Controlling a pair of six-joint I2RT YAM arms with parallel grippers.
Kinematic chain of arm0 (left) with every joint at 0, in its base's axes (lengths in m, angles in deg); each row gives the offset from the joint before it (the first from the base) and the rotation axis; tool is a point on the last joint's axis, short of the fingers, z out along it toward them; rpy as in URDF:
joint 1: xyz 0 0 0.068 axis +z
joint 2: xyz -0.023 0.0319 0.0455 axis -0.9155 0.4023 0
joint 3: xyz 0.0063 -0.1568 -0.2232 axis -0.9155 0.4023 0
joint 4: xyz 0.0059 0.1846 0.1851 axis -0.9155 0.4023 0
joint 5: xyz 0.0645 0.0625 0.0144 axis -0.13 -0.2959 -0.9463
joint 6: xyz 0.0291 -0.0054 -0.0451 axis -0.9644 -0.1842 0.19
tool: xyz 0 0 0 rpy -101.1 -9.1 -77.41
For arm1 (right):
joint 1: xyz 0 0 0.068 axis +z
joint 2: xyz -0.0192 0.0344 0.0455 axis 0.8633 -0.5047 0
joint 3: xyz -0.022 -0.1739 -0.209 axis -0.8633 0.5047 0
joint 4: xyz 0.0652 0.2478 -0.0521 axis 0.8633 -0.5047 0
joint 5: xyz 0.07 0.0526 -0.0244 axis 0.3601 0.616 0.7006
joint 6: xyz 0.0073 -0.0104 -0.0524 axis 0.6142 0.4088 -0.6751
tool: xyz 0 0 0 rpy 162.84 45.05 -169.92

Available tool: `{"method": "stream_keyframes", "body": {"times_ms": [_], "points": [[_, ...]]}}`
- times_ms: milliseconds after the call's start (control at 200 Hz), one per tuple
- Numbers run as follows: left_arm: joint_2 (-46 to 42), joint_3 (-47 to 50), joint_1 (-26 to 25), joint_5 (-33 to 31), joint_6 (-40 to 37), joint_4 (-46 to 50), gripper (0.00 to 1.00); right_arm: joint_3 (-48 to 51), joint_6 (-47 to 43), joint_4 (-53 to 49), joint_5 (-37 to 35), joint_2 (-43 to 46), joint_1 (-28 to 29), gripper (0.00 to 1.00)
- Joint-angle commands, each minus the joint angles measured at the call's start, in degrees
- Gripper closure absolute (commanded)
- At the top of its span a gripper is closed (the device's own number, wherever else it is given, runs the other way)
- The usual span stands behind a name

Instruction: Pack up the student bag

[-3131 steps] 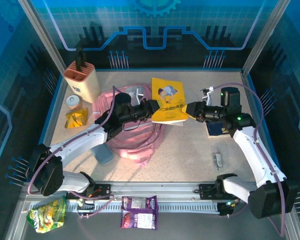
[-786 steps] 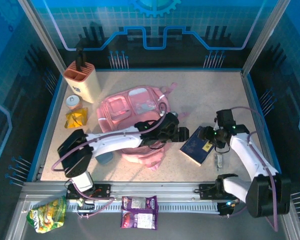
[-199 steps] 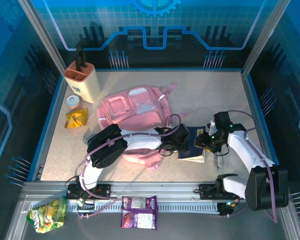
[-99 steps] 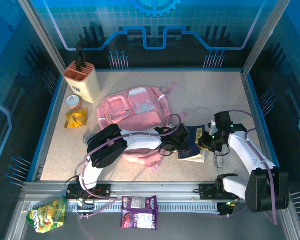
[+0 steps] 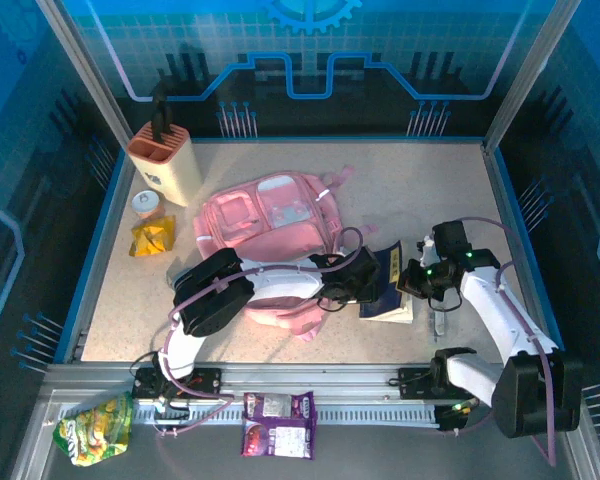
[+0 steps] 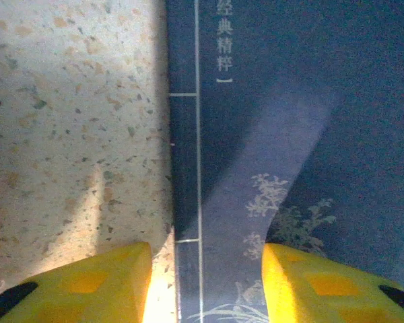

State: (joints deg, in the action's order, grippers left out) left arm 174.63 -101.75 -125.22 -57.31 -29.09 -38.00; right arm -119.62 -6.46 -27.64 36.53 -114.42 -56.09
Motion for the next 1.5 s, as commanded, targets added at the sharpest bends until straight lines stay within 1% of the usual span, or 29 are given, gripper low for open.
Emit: {"method": "stream_keyframes", "body": {"times_ms": [0,150,285,315,425,515,595,670,730,845,910,981,1091,1286,1351,1406,1496], "points": [[-4.27,-0.77,0.75,-1.85,-2.16,4.01,0.48,-3.47,-0.26,-1.21,3.47,2.49,-0.54,0.93],[-11.98,2.39,1.11,-2.06,-2.36,3.09,0.41,-6.26,-0.42,-3.18,3.55,4.95,-0.64,0.92],[-21.67,8.99,1.93,-2.25,-1.36,0.14,0.35,-8.45,-0.47,-4.76,6.43,6.48,-0.59,0.90],[-23.99,10.74,2.23,-2.09,-0.98,-0.69,0.33,-10.51,-0.52,-5.06,7.02,6.87,-0.47,0.90],[-32.54,17.58,4.36,-0.93,-0.23,-4.29,0.25,-12.90,0.32,-5.07,9.79,8.15,0.24,0.88],[-37.78,22.85,7.84,3.29,0.81,-9.19,0.16,-14.30,1.60,-3.07,13.33,7.91,1.58,0.87],[-40.35,26.64,10.85,6.76,2.07,-14.14,0.12,-16.15,3.02,-1.50,15.00,6.76,3.45,0.87],[-41.56,29.43,12.72,9.84,2.66,-19.58,0.11,-17.03,5.46,1.47,16.50,5.88,5.64,0.87],[-41.91,30.61,13.18,10.83,2.56,-24.13,0.10,-16.91,8.02,5.37,17.54,5.26,7.46,0.87],[-40.44,30.16,13.64,12.72,3.48,-27.86,0.11,-15.28,14.85,16.22,20.98,3.31,10.29,0.88],[-40.02,29.94,13.87,13.37,3.81,-29.21,0.15,-15.91,15.19,17.55,19.83,1.73,12.28,0.88],[-40.81,30.32,14.28,13.79,3.78,-31.19,0.21,-15.99,14.30,17.34,18.16,0.37,13.01,0.88],[-43.28,30.68,14.77,12.62,2.93,-31.34,0.38,-14.65,13.46,17.27,16.93,-0.88,13.02,0.88],[-46.32,30.40,15.51,10.32,0.77,-27.74,0.63,-11.78,13.50,19.45,16.77,-1.39,13.02,0.83],[-46.67,30.04,16.06,10.56,0.92,-27.01,0.73,-11.51,13.71,19.23,16.50,-1.23,12.97,0.78],[-46.95,29.78,16.23,10.59,0.59,-26.63,0.81,-11.35,13.52,19.23,16.43,-1.02,12.90,0.68],[-47.44,29.51,16.70,10.32,0.43,-26.58,0.92,-11.46,12.72,18.58,16.30,-0.81,12.48,0.60]]}}
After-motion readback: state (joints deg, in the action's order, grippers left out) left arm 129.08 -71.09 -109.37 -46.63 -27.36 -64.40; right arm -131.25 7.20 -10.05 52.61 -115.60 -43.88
